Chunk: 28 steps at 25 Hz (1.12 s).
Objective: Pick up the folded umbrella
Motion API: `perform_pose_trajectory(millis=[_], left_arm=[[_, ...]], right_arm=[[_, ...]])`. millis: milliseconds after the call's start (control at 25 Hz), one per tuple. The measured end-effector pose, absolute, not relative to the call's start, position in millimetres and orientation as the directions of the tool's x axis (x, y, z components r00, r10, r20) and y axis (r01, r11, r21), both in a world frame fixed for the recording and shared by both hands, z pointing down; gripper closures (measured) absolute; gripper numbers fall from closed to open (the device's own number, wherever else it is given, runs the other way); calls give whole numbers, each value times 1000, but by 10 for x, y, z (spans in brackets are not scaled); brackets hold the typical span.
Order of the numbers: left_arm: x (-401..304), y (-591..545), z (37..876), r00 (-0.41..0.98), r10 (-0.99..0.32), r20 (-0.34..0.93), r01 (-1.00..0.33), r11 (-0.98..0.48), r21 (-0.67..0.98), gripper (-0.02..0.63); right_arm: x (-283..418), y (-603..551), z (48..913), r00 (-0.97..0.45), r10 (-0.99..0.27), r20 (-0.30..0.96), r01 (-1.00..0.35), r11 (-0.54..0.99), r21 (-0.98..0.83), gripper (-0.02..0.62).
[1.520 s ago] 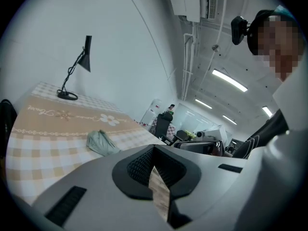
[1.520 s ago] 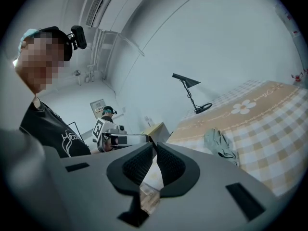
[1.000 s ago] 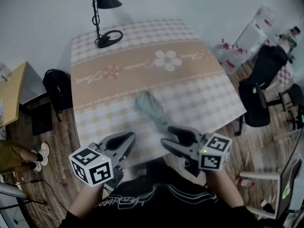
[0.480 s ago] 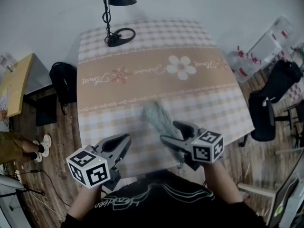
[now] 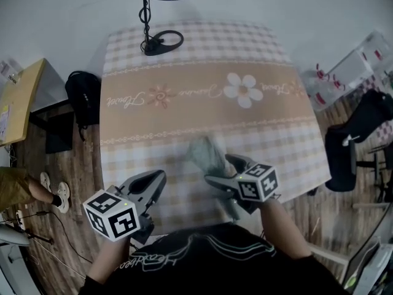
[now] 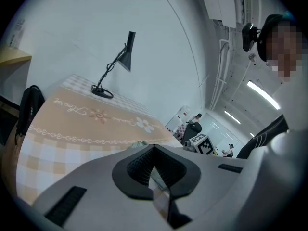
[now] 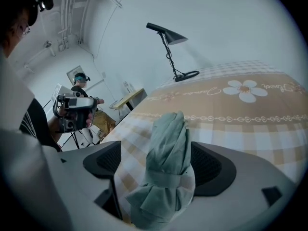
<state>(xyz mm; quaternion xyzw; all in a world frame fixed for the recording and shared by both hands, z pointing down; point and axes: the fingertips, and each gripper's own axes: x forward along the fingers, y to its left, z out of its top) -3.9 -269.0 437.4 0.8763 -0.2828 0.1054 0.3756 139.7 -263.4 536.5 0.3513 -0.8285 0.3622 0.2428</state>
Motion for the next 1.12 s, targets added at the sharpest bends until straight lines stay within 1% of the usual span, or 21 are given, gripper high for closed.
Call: perform_pose_trajectory(millis=[240,480,720,1120], left_arm=[[-93,-2769,4486,807,-430,405,-589,-529,611,609],[-125,-2817,4574,799,-437,413,-599,-509,618,609],[-134,-2813,4530,796,-443,412,-602,-511,614,609],[-229,-2739,4550,783,-462,416,-617,-494,613,609]], right_arm=[[1475,-2692,5669,-587,-360,726,-782,483,-393,155],[1415,-2691,5835,-594,-319,738,-775,472,-420,155],[1319,-2718,5873,-599,-325,732,-772,477,-420,156],[1322,-2747,5979,-537,-355,765,-813,459,-358,160]])
